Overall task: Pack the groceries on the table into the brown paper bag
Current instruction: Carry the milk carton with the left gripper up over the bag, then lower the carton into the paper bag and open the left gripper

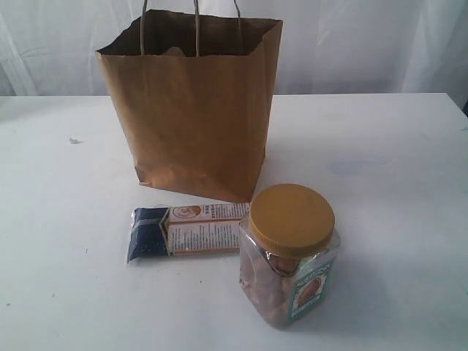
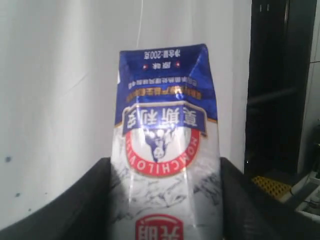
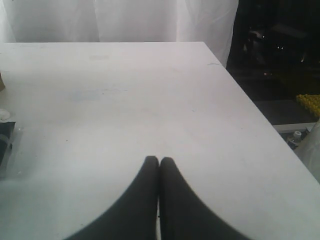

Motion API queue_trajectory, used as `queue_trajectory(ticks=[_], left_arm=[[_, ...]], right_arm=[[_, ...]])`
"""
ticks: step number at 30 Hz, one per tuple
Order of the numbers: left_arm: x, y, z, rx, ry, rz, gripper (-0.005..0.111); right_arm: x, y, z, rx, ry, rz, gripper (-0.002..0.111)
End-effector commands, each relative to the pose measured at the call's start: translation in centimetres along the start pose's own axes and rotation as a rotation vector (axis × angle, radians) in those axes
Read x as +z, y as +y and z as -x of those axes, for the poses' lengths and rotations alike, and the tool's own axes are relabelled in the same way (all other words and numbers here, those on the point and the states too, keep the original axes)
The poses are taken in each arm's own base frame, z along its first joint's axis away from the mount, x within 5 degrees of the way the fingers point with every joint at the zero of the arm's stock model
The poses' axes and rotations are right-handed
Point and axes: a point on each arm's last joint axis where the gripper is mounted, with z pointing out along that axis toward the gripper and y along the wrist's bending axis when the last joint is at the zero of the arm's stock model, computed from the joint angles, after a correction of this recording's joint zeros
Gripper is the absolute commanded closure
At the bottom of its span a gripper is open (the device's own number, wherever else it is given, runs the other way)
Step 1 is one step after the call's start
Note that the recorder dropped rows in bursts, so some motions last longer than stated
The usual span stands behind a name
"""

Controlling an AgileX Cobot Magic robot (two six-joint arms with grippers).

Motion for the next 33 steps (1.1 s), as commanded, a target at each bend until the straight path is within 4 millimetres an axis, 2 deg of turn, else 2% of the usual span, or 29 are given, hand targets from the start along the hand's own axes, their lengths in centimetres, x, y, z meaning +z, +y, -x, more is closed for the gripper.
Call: queue_trajectory(ticks=[1, 3, 6, 12, 15, 20, 23, 29, 33], left_arm=[[1.2, -0.8, -0.8, -0.002, -0.035, -0.146, 0.107], [1.9, -1.3, -1.7, -0.017, -0.019, -0.171, 0.107], [2.8, -2.1, -3.0, 0.055, 0.015, -0.161, 0.107], [3.8, -1.8, -5.1, 0.100, 0.095, -0.116, 0.107], [3.9, -1.8, -5.4, 0.114, 0.108, -0.120, 0.107], [3.8, -2.7, -5.0, 0.099, 0.056, -0.216, 0.107], [4.0, -3.2, -5.1, 0.108, 0.060, -0.218, 0.107], [5.0, -5.8, -5.8, 0.317, 0.118, -0.178, 0.107], [5.4, -6.2, -6.5, 0.377, 0.180, -0.113, 0.107]], right_arm=[[0.0, 0.0, 0.0, -0.006, -0.011, 0.000, 0.108], [0.0, 0.0, 0.0, -0.006, -0.011, 0.000, 0.108], [0.0, 0.0, 0.0, -0.006, -0.011, 0.000, 0.108], [0.0, 0.0, 0.0, -0.006, -0.011, 0.000, 0.108], [0.0, 0.0, 0.0, -0.006, -0.011, 0.000, 0.108], [0.0, 0.0, 0.0, -0.006, -0.011, 0.000, 0.108], [0.0, 0.0, 0.0, -0.006, -0.011, 0.000, 0.108], [0.0, 0.0, 0.0, -0.006, -0.011, 0.000, 0.108], [0.0, 0.0, 0.0, -0.006, -0.011, 0.000, 0.108]])
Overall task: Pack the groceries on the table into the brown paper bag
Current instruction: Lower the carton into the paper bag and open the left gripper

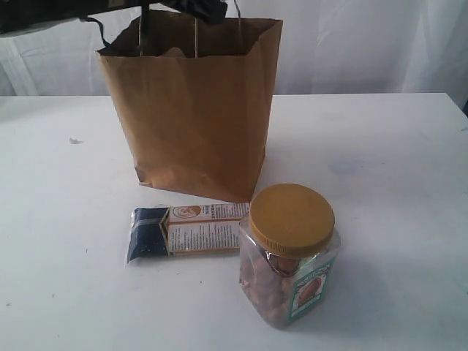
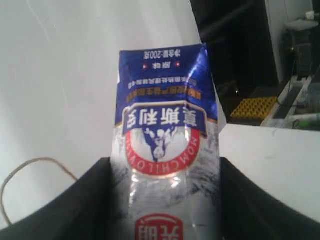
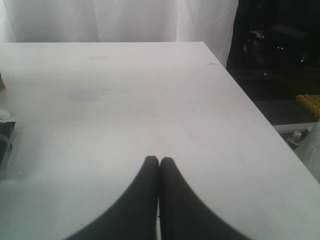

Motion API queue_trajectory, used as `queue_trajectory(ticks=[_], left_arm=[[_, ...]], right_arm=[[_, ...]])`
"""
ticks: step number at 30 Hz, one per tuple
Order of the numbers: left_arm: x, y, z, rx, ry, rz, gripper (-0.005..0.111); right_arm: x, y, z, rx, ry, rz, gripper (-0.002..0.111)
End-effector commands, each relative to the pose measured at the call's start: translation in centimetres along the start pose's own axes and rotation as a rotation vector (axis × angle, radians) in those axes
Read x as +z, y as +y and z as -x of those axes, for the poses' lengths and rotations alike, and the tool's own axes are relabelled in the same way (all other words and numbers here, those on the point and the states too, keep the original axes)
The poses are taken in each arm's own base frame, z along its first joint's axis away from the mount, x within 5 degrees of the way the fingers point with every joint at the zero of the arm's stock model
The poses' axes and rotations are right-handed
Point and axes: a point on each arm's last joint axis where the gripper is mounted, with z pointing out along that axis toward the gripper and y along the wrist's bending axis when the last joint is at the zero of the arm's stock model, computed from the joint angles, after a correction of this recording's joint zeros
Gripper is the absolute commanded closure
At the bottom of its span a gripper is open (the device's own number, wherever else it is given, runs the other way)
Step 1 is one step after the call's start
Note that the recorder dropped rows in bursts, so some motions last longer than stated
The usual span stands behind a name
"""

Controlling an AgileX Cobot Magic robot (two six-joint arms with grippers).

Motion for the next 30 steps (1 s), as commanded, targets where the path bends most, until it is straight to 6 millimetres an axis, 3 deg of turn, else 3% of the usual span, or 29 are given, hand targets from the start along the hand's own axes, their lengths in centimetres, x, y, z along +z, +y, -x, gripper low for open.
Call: queue_trajectory(ticks=[1, 11, 25, 30], left_arm=[[0.3, -0.5, 0.4, 0.062, 0.050, 0.056, 0.107], [1.7, -0.5, -2.3, 0.041, 0.133, 0.072, 0.107], [1.7, -0.2, -2.9, 0.038, 0.177, 0.109, 0.107], [1.7, -0.2, -2.9, 0.016, 0.176, 0.111, 0.087]], right_arm=[[0.0, 0.0, 0.0, -0.006, -0.011, 0.000, 0.108], [0.0, 0.0, 0.0, -0.006, -0.011, 0.000, 0.108], [0.0, 0.0, 0.0, -0.006, -0.011, 0.000, 0.108], [0.0, 0.0, 0.0, -0.006, -0.011, 0.000, 0.108]])
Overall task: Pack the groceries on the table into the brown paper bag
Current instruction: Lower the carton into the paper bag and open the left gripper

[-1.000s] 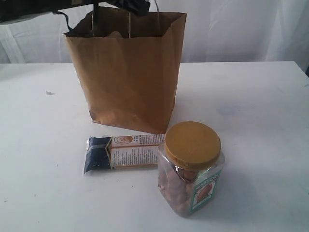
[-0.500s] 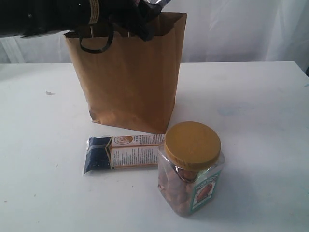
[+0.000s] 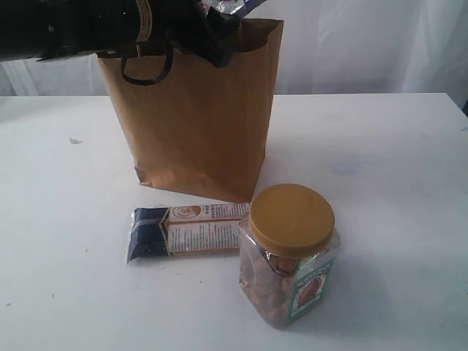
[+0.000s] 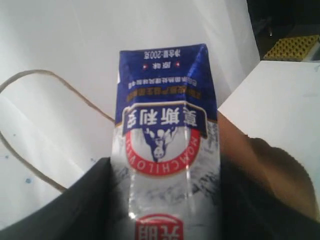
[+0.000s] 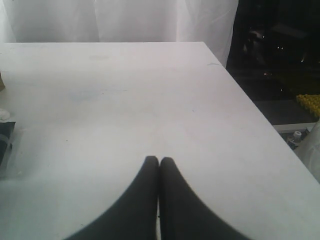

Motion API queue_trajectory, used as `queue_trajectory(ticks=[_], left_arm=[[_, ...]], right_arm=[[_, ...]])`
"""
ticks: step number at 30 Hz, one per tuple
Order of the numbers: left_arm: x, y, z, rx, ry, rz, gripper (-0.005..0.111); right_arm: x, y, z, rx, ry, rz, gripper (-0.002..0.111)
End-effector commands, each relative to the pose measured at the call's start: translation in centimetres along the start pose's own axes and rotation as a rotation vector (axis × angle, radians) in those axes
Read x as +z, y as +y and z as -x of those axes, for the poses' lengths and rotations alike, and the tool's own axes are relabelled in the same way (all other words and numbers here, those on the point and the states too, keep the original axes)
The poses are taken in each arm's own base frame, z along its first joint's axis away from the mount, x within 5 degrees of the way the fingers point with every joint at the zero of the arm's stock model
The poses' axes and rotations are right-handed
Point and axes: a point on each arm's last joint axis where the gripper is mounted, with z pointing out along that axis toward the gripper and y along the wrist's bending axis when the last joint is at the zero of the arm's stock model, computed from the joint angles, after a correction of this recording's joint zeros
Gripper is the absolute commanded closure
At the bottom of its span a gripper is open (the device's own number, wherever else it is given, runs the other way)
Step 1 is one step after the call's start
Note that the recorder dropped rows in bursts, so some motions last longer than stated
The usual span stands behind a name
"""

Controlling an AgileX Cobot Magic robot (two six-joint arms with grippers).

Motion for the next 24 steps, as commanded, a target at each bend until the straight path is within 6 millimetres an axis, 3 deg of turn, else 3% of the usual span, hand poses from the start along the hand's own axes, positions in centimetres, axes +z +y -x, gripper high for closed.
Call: queue_trajectory(ticks=[1, 5, 8, 17, 24], left_arm=[[-0.44, 0.28, 1.05, -0.039, -0.030, 0.008, 0.081], [-0.44, 0.28, 1.05, -0.082, -0.030, 0.008, 0.057], [-0.44, 0.28, 1.05, -0.131, -0.030, 0.007, 0.049], [-0.44, 0.10, 0.82, -0.114, -0.004, -0.011, 0.039], [-0.44, 0.15, 0.65, -0.167, 0.014, -0.004, 0.039]], right_arm=[[-0.01, 0.00, 0.03, -0.006, -0.011, 0.000, 0.108], [-0.01, 0.00, 0.03, -0.006, -0.011, 0.000, 0.108], [-0.01, 0.00, 0.03, -0.006, -0.011, 0.000, 0.108], [-0.01, 0.00, 0.03, -0.006, -0.011, 0.000, 0.108], [-0.01, 0.00, 0.03, -0.006, -0.011, 0.000, 0.108]])
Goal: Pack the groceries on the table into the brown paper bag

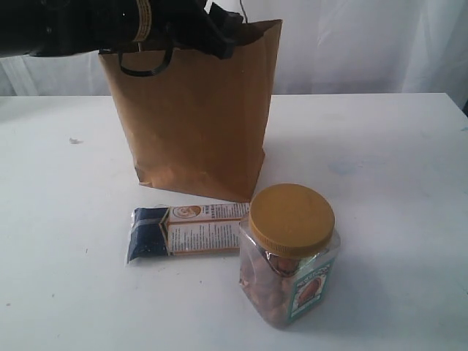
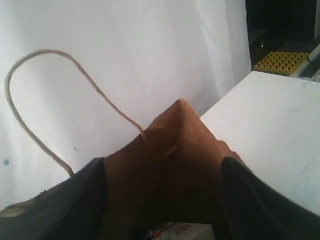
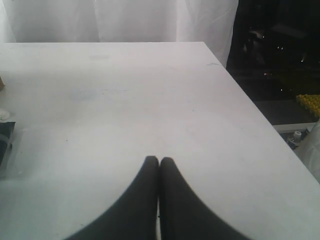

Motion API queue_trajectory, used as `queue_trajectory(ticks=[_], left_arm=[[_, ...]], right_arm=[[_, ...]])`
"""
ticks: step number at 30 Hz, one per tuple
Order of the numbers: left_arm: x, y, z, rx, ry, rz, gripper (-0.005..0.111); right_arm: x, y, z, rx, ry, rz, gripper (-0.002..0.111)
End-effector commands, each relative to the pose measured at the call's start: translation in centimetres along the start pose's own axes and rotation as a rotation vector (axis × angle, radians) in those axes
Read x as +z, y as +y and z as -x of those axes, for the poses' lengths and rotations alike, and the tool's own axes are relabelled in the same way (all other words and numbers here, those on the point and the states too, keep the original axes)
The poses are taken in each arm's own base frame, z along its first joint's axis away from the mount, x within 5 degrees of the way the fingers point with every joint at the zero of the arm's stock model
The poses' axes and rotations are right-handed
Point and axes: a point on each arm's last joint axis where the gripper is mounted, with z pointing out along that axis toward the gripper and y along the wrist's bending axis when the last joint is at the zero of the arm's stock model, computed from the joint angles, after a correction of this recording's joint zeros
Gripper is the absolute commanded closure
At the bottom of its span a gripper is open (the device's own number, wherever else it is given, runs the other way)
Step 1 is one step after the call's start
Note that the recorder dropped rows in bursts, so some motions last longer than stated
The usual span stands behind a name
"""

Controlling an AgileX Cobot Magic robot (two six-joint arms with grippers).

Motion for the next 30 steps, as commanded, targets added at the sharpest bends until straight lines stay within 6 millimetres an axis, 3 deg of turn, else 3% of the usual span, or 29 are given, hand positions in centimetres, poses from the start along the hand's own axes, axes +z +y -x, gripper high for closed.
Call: queue_trajectory(ticks=[1, 7, 11, 14, 21, 22, 23, 26, 30], left_arm=[[-0.4, 0.1, 0.6, -0.031, -0.008, 0.010, 0.040], [-0.5, -0.1, 0.8, -0.031, -0.018, -0.010, 0.040], [-1.8, -0.5, 2.6, -0.013, -0.089, -0.069, 0.041], [-3.7, -0.7, 4.7, 0.004, -0.161, -0.102, 0.045], [-10.7, -0.1, 10.5, 0.133, -0.310, -0.024, 0.048], [-12.7, 0.1, 11.7, 0.195, -0.325, 0.026, 0.055], [-13.5, 0.3, 12.0, 0.211, -0.326, 0.051, 0.060], [-17.4, 2.0, 12.2, 0.130, -0.335, 0.203, 0.106], [-21.7, 3.8, 10.8, 0.161, -0.285, 0.462, 0.107]], right_arm=[[0.0, 0.0, 0.0, -0.006, -0.011, 0.000, 0.108], [0.0, 0.0, 0.0, -0.006, -0.011, 0.000, 0.108], [0.0, 0.0, 0.0, -0.006, -0.011, 0.000, 0.108], [0.0, 0.0, 0.0, -0.006, -0.011, 0.000, 0.108], [0.0, 0.0, 0.0, -0.006, -0.011, 0.000, 0.108], [0.0, 0.0, 0.0, -0.006, -0.011, 0.000, 0.108], [0.0, 0.0, 0.0, -0.006, -0.011, 0.000, 0.108], [0.0, 0.0, 0.0, -0.006, -0.011, 0.000, 0.108], [0.0, 0.0, 0.0, -0.006, -0.011, 0.000, 0.108]])
